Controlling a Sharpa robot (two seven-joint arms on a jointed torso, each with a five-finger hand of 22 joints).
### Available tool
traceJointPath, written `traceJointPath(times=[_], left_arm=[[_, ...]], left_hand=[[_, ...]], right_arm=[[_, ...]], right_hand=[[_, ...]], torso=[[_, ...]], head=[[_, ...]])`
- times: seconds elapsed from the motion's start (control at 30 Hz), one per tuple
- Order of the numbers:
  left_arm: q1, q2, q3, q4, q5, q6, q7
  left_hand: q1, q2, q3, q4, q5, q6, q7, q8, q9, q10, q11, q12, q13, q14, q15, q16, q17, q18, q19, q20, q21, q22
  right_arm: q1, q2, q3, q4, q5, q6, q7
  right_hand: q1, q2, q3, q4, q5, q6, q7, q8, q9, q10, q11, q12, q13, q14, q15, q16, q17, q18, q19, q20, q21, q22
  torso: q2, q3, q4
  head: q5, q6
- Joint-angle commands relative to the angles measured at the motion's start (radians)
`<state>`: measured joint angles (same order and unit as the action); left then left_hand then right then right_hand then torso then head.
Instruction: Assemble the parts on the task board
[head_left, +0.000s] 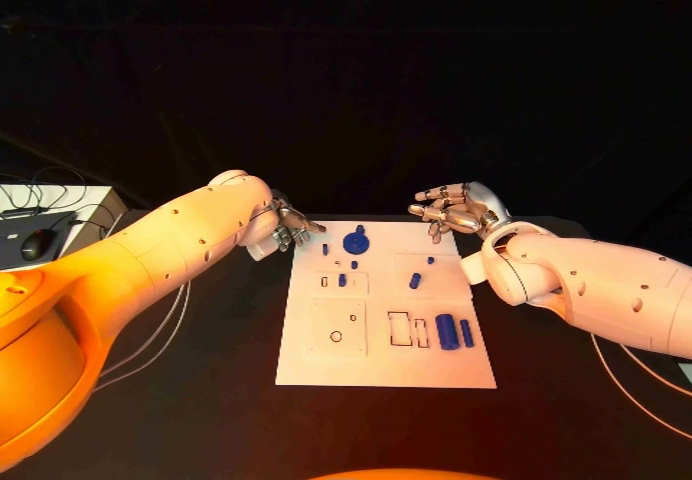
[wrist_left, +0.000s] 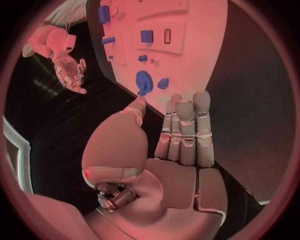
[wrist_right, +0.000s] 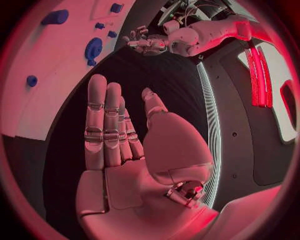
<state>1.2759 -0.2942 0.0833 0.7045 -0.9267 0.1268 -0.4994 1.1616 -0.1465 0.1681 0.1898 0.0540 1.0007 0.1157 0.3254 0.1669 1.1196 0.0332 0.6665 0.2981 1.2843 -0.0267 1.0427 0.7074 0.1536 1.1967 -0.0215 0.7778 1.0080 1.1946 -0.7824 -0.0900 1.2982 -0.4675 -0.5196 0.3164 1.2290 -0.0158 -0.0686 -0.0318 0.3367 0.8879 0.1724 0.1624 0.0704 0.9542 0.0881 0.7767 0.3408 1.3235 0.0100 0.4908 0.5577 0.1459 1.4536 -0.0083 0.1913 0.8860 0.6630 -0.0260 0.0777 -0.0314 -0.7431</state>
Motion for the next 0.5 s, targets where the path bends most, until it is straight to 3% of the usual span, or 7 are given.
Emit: traceJointPath(times=[0.03, 0.17, 0.27, 0.5], left_arm=[[0.001, 0.012, -0.005, -0.022, -0.009, 0.061, 0.018], [0.0, 0.022, -0.01, -0.035, -0.008, 0.063, 0.022], [0.0, 0.026, -0.012, -0.037, -0.002, 0.062, 0.023], [0.001, 0.037, -0.014, -0.039, 0.01, 0.066, 0.022]], left_hand=[[-0.012, -0.007, 0.031, -0.015, 0.0, 0.002, -0.008, 0.01, 0.003, -0.009, -0.006, 0.028, 0.022, 0.001, -0.009, 0.016, 0.005, 0.018, -0.006, -0.005, 0.014, 0.014], [-0.032, -0.011, 0.063, -0.039, -0.001, 0.001, -0.011, 0.022, 0.015, -0.03, -0.008, 0.082, 0.07, -0.003, -0.011, 0.041, 0.01, 0.018, -0.007, -0.006, 0.052, 0.048], [-0.034, -0.009, 0.065, -0.042, 0.001, 0.004, -0.014, 0.025, 0.019, -0.024, -0.012, 0.09, 0.078, 0.003, -0.013, 0.053, 0.013, 0.015, 0.007, -0.006, 0.081, 0.069], [-0.046, -0.015, 0.067, -0.036, 0.0, 0.009, -0.017, 0.022, 0.027, -0.02, -0.015, 0.101, 0.103, 0.005, -0.015, 0.07, 0.019, 0.012, 0.018, -0.006, 0.123, 0.102]], right_arm=[[0.001, 0.003, 0.002, 0.003, 0.003, 0.004, 0.018], [0.002, 0.004, 0.003, 0.003, 0.005, 0.003, 0.021], [0.002, 0.006, 0.004, 0.004, 0.005, 0.003, 0.022], [0.002, 0.01, 0.004, 0.002, 0.005, 0.003, 0.022]], right_hand=[[-0.004, 0.004, 0.0, -0.008, 0.004, -0.002, 0.01, -0.007, -0.001, -0.004, -0.007, -0.003, -0.001, -0.009, -0.002, 0.006, 0.001, 0.02, -0.008, 0.0, 0.004, 0.001], [-0.004, 0.004, 0.0, -0.008, 0.004, -0.002, 0.01, -0.007, -0.001, -0.004, -0.007, -0.003, -0.001, -0.009, -0.002, 0.006, 0.001, 0.02, -0.008, 0.0, 0.004, 0.001], [-0.004, 0.005, 0.0, -0.009, 0.004, -0.002, 0.01, -0.007, -0.001, -0.005, -0.006, -0.003, -0.002, -0.01, -0.002, 0.005, 0.001, 0.02, -0.008, 0.001, 0.003, 0.001], [-0.004, 0.005, 0.0, -0.009, 0.004, -0.002, 0.01, -0.007, -0.001, -0.005, -0.006, -0.003, -0.002, -0.01, -0.002, 0.005, 0.001, 0.02, -0.008, 0.001, 0.003, 0.001]], torso=[[0.008, -0.0011, -0.003], [0.011, -0.0032, -0.0028], [0.011, -0.0043, -0.0025], [0.011, -0.0034, -0.0039]], head=[[0.003, 0.006], [0.004, 0.007], [0.003, 0.007], [0.002, 0.006]])
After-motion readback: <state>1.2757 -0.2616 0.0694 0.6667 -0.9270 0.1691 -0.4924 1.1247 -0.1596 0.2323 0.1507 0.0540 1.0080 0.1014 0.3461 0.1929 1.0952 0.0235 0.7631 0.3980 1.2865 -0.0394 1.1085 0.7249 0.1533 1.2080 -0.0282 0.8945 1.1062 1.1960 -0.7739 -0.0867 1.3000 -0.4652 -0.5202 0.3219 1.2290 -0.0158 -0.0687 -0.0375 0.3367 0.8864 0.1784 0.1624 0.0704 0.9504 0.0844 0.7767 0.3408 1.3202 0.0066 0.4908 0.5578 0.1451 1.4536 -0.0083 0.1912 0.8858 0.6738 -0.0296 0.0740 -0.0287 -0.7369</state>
